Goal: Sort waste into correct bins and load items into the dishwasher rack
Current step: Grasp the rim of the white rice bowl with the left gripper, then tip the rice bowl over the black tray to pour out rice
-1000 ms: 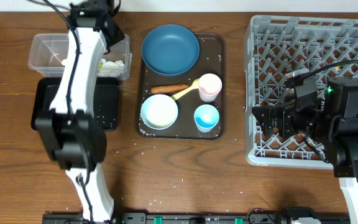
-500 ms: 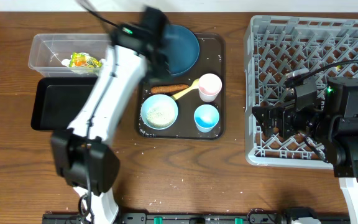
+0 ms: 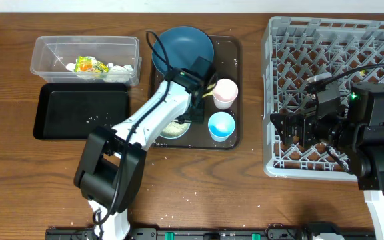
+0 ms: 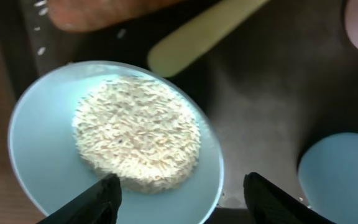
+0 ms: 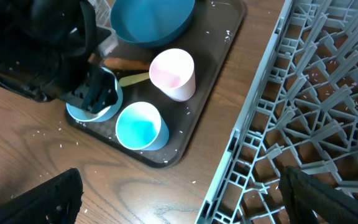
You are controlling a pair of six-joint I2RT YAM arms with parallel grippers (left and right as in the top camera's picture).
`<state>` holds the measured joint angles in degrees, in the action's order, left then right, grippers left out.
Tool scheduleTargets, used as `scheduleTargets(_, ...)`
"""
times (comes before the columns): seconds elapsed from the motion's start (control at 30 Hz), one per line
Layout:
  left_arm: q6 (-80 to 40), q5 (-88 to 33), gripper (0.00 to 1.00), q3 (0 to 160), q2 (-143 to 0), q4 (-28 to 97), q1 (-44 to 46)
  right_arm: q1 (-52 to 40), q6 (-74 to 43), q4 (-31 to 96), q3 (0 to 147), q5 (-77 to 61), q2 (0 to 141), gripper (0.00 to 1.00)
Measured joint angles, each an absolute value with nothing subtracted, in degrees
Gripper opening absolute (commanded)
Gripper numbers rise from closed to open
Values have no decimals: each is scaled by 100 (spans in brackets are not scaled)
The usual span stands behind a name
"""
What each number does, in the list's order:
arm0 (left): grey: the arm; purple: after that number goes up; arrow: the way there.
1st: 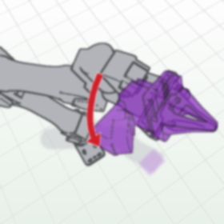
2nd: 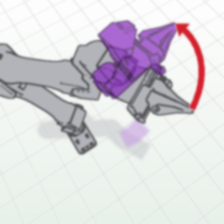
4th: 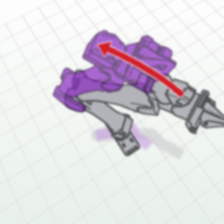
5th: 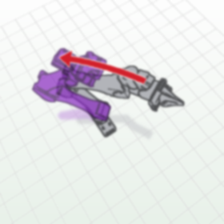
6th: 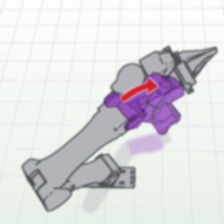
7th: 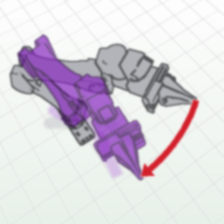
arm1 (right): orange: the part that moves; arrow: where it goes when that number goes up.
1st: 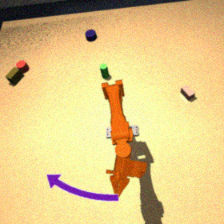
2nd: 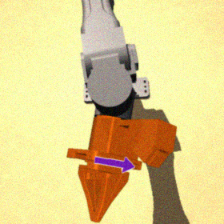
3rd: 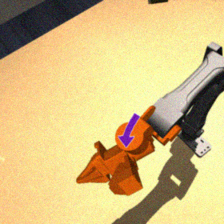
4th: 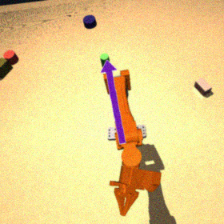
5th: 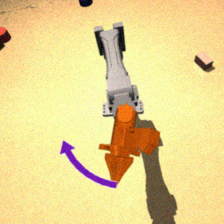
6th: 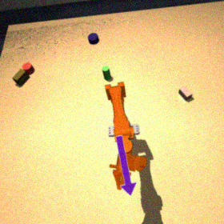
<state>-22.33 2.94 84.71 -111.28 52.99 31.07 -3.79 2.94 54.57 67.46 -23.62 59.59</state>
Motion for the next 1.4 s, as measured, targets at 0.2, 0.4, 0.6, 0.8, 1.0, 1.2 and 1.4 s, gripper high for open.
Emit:
scheduleTargets(0.2,-1872,86,51,8180,-11128,4934,3328,-379,292,5461,6746,-2362,5959,99)
scheduleTargets(0.4,-1750,14,40,7874,-11128,4641,3343,-379,292,5463,6746,-2362,5959,99)
scheduleTargets(0.6,-1673,16,23,7795,-11128,4598,3343,-379,250,5461,6746,-2362,5959,99)
scheduleTargets(0.8,-1671,250,9,7695,-11128,4567,3343,-379,248,5465,6746,-2362,5959,99)
scheduleTargets(1.0,-1649,478,6,7599,-11128,4471,3343,-379,248,5463,6746,-2362,5959,99)
scheduleTargets(1.2,-1649,482,6,7658,-11115,4753,3343,-379,246,5463,6746,-2362,5959,99)
scheduleTargets(1.4,-1649,290,6,7915,-10580,5207,3177,-379,231,5387,6746,-2362,5959,99)
